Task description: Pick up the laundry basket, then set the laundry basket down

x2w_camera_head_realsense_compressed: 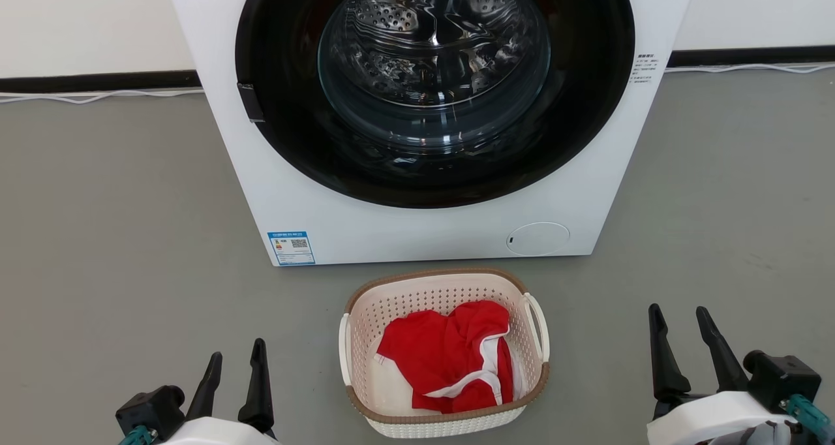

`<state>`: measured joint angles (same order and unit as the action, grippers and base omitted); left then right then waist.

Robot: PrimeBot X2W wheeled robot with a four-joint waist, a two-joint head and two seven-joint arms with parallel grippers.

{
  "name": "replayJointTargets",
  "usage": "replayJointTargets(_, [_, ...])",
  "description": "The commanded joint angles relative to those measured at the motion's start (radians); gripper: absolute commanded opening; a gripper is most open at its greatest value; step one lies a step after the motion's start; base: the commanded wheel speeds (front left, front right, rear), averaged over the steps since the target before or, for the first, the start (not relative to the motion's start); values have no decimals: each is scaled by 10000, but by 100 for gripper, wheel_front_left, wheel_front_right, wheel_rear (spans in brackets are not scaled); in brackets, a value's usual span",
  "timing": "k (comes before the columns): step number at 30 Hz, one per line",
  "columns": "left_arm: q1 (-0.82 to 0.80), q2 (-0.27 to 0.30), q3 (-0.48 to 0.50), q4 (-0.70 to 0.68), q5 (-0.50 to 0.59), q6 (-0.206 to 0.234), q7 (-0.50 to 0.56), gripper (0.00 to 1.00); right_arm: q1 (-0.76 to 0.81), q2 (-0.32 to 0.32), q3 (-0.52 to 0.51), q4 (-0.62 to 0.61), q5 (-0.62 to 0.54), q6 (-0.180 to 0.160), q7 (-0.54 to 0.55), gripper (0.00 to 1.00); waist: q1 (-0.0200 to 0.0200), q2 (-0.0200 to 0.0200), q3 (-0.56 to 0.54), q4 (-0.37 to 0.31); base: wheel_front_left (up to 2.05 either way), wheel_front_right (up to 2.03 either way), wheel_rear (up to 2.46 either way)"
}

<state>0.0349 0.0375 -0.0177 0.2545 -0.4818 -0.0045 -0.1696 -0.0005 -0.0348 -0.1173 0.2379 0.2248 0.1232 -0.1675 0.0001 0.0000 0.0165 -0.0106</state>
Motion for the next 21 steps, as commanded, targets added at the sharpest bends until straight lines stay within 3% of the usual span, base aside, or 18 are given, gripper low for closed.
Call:
replayJointTargets(1, [-236,99,179,-334,395,88,-183,100,-273,-130,239,-216,-469,60,-213,100,-1,0,12,5,0,0,0])
replayJointTargets(21, [-137,122,109,-430,2823,330,-777,100,-318,-149,-18,-76,-2820,72,-800,100,-1,0,65,-24,0,0,0])
